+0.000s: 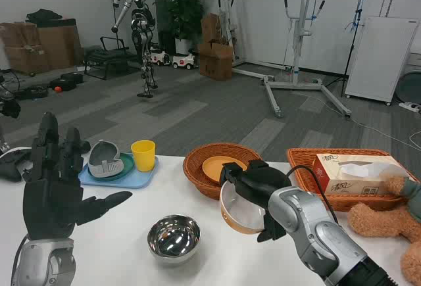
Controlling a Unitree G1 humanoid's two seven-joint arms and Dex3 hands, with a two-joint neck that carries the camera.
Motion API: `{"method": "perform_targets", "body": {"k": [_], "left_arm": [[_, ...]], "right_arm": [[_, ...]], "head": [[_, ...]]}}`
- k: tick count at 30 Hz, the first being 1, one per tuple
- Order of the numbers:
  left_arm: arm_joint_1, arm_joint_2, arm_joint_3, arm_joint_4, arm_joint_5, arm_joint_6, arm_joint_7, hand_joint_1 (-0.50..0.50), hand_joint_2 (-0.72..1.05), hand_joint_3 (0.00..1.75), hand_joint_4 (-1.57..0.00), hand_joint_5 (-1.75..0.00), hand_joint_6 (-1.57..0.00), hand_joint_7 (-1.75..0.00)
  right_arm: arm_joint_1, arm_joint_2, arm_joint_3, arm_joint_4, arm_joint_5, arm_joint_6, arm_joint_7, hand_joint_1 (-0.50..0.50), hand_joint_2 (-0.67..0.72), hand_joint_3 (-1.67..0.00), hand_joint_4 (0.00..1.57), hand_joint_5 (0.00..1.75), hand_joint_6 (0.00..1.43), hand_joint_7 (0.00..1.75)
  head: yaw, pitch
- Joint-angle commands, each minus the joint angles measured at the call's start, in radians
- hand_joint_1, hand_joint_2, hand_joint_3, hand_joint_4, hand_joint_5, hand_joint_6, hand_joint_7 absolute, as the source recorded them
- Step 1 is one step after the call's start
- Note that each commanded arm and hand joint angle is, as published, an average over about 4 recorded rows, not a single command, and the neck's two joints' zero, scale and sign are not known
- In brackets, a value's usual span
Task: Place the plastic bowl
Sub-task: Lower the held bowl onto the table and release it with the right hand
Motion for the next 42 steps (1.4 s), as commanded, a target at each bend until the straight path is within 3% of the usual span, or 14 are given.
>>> {"method": "perform_targets", "body": {"k": [1,32,42], "left_arm": [[0.000,-0.002,-0.005,-0.024,-0.004,0.017,-0.003,-0.50,0.25,0.00,0.00,0.00,0.00,0.00],[0.016,-0.006,-0.001,-0.025,-0.004,0.011,-0.004,-0.50,0.25,0.00,0.00,0.00,0.00,0.00],[0.023,-0.009,0.001,-0.025,-0.004,0.011,-0.003,-0.50,0.25,0.00,0.00,0.00,0.00,0.00]], "right_arm": [[0.008,-0.022,-0.006,-0.043,0.013,0.007,0.008,-0.21,-0.35,-1.51,1.57,0.97,1.40,1.12],[0.015,-0.021,-0.008,-0.034,0.014,0.005,0.008,-0.21,-0.34,-1.51,1.57,0.97,1.40,1.12],[0.027,-0.014,-0.005,0.090,0.013,-0.007,0.002,-0.21,-0.35,-1.49,1.57,1.07,1.40,1.12]], "head": [[-0.007,-0.021],[-0.012,-0.054],[0.006,-0.072]]}}
